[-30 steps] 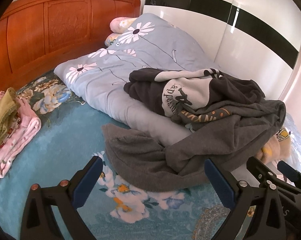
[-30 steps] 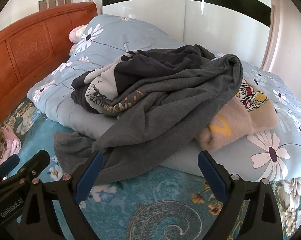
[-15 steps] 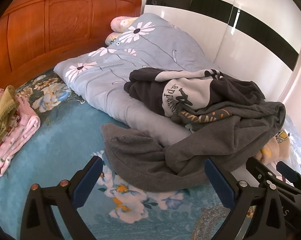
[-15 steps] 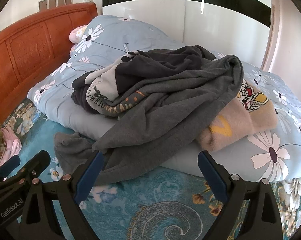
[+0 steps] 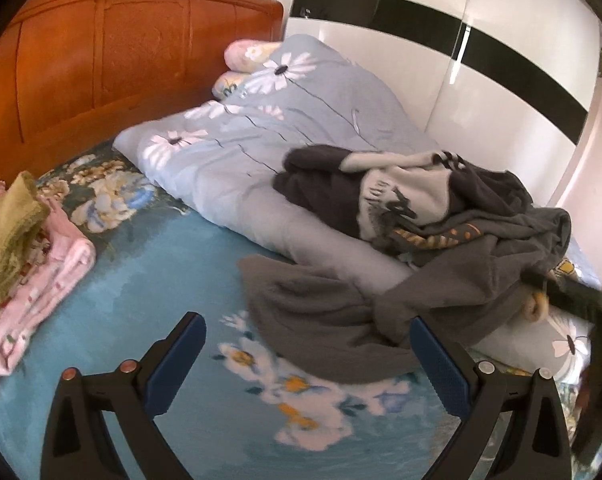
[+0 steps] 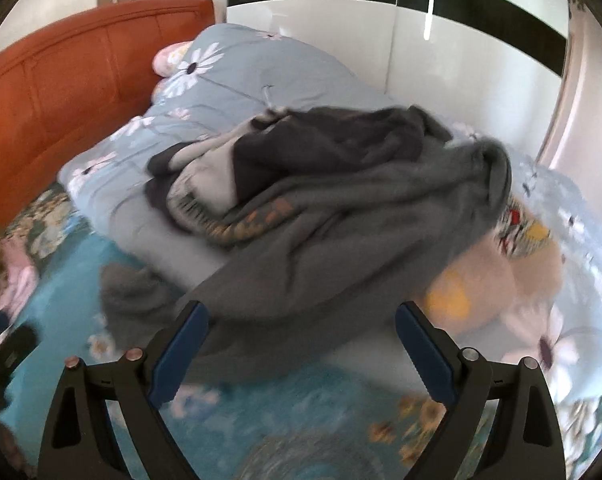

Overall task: Fold clothes
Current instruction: 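Reach the right tool into the pile and grasp the dark fleece hoodie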

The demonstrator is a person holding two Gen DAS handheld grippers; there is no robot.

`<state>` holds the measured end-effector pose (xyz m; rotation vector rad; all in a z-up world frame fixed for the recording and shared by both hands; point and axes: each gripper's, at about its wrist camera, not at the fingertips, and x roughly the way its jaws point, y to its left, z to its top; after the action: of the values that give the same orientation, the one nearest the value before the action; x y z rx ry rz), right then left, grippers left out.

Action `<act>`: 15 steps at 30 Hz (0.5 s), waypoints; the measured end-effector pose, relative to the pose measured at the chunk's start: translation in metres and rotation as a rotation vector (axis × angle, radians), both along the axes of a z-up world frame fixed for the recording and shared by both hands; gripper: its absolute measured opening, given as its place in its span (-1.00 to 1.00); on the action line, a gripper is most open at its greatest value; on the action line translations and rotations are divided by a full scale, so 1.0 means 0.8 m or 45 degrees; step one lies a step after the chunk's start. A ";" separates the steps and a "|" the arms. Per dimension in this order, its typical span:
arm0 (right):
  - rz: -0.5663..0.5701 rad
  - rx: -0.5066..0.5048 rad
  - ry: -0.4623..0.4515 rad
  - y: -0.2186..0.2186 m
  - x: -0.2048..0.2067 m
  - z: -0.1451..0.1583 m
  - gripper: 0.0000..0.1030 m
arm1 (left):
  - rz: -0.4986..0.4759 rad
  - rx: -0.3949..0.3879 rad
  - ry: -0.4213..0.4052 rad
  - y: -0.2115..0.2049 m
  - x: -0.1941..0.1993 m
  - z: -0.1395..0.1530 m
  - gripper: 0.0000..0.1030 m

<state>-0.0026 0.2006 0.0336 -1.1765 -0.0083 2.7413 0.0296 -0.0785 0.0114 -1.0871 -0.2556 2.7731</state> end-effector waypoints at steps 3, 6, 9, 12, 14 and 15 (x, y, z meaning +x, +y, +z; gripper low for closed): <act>0.027 0.060 -0.024 -0.002 -0.054 0.005 0.71 | 0.055 0.019 0.018 -0.029 0.004 -0.002 1.00; 0.107 0.133 -0.064 -0.018 -0.119 0.005 0.66 | 0.097 0.013 0.022 -0.054 0.006 -0.007 1.00; 0.066 0.221 -0.101 -0.014 -0.167 -0.001 0.65 | 0.087 0.004 0.005 -0.070 0.007 -0.013 1.00; -0.036 0.248 -0.186 0.010 -0.201 -0.015 0.65 | 0.088 0.073 -0.005 -0.086 0.008 -0.021 1.00; -0.020 0.281 -0.256 0.009 -0.213 -0.029 0.65 | 0.096 0.118 -0.012 -0.091 0.006 -0.027 1.00; -0.001 0.305 -0.289 0.006 -0.217 -0.036 0.65 | 0.099 0.136 -0.017 -0.092 0.004 -0.030 1.00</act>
<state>-0.1763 0.2051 0.0047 -1.4039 -0.3515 2.5022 0.0331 -0.1525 -0.0128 -1.0920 -0.4509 2.7838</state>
